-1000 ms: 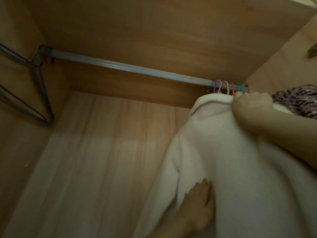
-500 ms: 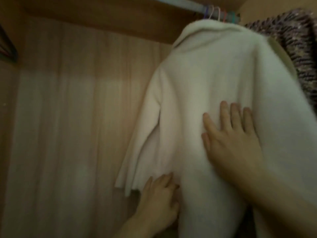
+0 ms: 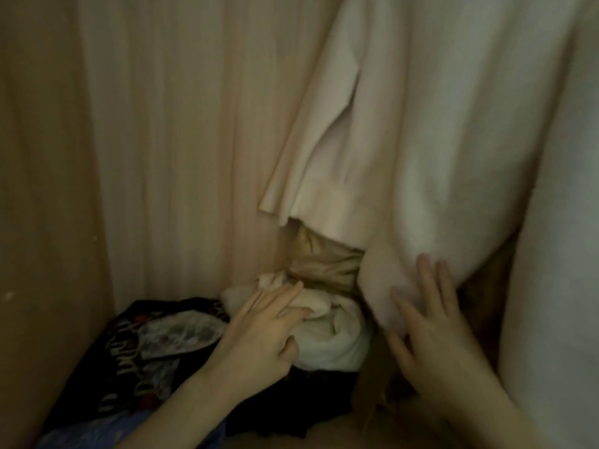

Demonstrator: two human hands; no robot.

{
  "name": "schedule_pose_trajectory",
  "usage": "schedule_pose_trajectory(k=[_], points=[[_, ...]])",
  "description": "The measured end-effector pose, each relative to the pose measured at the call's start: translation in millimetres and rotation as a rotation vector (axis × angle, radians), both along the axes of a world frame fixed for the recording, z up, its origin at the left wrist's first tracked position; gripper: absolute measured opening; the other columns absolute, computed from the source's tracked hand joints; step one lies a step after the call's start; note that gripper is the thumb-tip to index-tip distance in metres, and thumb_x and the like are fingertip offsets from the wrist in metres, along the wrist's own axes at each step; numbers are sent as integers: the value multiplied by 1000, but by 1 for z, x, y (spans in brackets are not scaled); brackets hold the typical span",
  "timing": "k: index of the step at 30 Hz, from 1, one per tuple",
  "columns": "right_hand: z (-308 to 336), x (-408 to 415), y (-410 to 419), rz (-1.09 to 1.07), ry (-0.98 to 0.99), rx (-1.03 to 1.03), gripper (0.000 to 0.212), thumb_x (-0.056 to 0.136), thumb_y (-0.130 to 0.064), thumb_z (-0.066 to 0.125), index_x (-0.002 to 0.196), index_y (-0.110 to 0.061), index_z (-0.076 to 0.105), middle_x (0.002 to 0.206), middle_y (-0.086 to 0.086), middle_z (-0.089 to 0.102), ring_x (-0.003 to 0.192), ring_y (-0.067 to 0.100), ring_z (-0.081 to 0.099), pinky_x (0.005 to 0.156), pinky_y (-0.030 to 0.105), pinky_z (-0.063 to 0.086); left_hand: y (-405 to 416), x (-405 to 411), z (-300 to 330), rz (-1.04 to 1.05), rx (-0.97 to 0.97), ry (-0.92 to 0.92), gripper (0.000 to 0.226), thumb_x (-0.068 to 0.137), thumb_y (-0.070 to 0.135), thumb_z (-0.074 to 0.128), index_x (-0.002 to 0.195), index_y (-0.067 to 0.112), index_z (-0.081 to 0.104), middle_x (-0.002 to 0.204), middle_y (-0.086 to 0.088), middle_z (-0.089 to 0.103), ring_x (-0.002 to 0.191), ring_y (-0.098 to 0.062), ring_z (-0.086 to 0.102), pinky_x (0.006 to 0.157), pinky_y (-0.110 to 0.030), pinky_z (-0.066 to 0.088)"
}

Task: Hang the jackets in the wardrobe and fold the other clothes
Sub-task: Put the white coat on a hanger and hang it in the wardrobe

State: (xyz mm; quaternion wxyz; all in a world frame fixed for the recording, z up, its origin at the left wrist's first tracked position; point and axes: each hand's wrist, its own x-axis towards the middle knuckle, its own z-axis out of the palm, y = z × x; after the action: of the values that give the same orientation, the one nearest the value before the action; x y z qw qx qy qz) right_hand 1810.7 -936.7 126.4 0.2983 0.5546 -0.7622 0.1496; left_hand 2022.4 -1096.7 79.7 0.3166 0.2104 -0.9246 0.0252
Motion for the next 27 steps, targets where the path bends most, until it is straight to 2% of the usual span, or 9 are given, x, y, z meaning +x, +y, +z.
schedule_pose_trajectory(k=[3, 6, 12, 15, 17, 19, 20, 24, 27], points=[[-18, 4, 18, 169, -103, 107, 63, 85, -35, 63, 144, -24, 43, 161, 3, 14, 147, 19, 6, 113, 45, 32, 29, 11, -11, 67, 42, -21, 52, 90, 41, 43, 141, 36, 46, 160, 10, 16, 146, -9, 19, 118, -35, 18], [-38, 15, 40, 252, -195, 200, 67, 94, -40, 51, 152, -33, 17, 160, -10, -6, 148, 12, -2, 115, 21, 5, 62, 12, -24, 151, 77, -101, 59, 93, 49, 36, 150, 37, 28, 162, 12, -6, 148, -7, -5, 122, -38, 6], [-75, 33, 97, 303, -345, 350, 72, 94, -37, 48, 153, -34, 7, 155, -14, -20, 148, 10, -9, 120, 29, 4, 132, 11, -49, 247, 107, -177, 69, 90, 55, 39, 153, 41, 14, 160, 14, -18, 147, -8, -16, 119, -38, -4], [-98, 39, 125, 337, -402, 418, 74, 92, -42, 42, 152, -37, -1, 152, -18, -24, 142, 2, -13, 115, 21, 4, 170, 16, -60, 291, 130, -192, 71, 93, 56, 38, 153, 42, 4, 157, 17, -27, 144, -6, -27, 118, -35, -13], [-112, 42, 141, 328, -391, 439, 75, 85, -44, 39, 153, -34, 9, 159, -12, -10, 144, 4, 5, 113, 25, 19, 193, 21, -71, 312, 168, -206, 71, 93, 58, 33, 153, 41, -2, 155, 17, -31, 142, -6, -32, 117, -35, -14], [-125, 43, 157, 308, -432, 468, 76, 75, -42, 51, 148, -27, 35, 158, -2, 26, 136, 13, 36, 99, 31, 43, 214, 23, -80, 338, 197, -237, 73, 90, 59, 26, 154, 39, -5, 155, 16, -33, 142, -8, -32, 118, -38, -12], [-131, 44, 165, 286, -438, 433, 75, 72, -42, 54, 144, -25, 40, 154, -1, 35, 132, 15, 40, 93, 32, 47, 224, 24, -85, 344, 216, -265, 73, 89, 59, 21, 153, 39, -8, 154, 15, -35, 141, -9, -33, 118, -39, -11], [-154, 49, 199, 234, -500, 419, 71, 87, -46, 40, 153, -33, 16, 161, -11, -1, 145, 11, 12, 111, 40, 29, 259, 22, -99, 309, 281, -323, 74, 84, 57, 13, 150, 42, -18, 151, 15, -40, 139, -10, -38, 120, -44, -11], [-161, 50, 227, 164, -522, 422, 68, 95, -49, 27, 151, -37, -10, 152, -15, -29, 147, 12, -10, 117, 34, 4, 280, 16, -114, 288, 253, -295, 67, 94, 60, 20, 153, 41, -7, 158, 13, -27, 145, -12, -27, 118, -42, -8]])
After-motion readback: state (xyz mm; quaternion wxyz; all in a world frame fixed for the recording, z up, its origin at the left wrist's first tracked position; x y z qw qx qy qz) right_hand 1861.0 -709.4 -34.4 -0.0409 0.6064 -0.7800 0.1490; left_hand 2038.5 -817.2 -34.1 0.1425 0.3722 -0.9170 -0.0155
